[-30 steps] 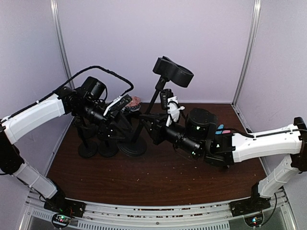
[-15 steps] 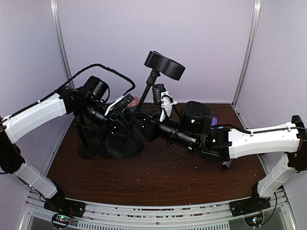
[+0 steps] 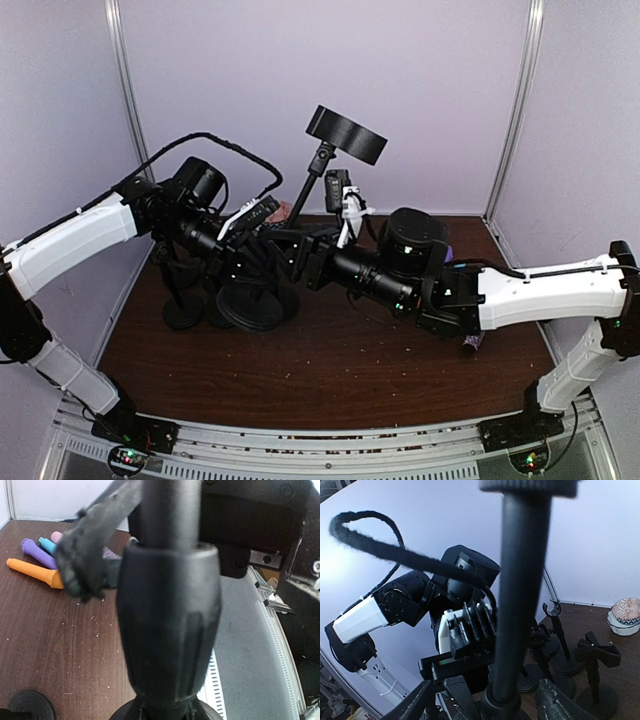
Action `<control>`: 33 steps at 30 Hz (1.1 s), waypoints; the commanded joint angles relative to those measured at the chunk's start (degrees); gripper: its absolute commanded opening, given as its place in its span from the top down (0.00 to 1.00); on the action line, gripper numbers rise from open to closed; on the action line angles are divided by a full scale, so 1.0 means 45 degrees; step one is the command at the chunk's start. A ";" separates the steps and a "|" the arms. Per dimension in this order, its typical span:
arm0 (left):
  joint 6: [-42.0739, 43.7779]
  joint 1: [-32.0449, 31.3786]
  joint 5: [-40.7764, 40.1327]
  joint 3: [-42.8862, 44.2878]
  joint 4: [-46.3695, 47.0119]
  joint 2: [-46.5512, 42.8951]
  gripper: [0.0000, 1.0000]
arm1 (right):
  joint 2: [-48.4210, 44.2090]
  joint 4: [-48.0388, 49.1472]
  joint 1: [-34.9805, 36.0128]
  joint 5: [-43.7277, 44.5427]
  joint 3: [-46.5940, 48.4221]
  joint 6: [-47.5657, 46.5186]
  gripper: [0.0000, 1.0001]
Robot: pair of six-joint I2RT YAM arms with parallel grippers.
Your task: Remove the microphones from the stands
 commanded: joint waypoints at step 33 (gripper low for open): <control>-0.1192 0.0011 -0.0904 0.1400 0.0933 -0.0647 1.00 | 0.0383 -0.1690 0.0024 0.1434 0.1281 0.3684 0.84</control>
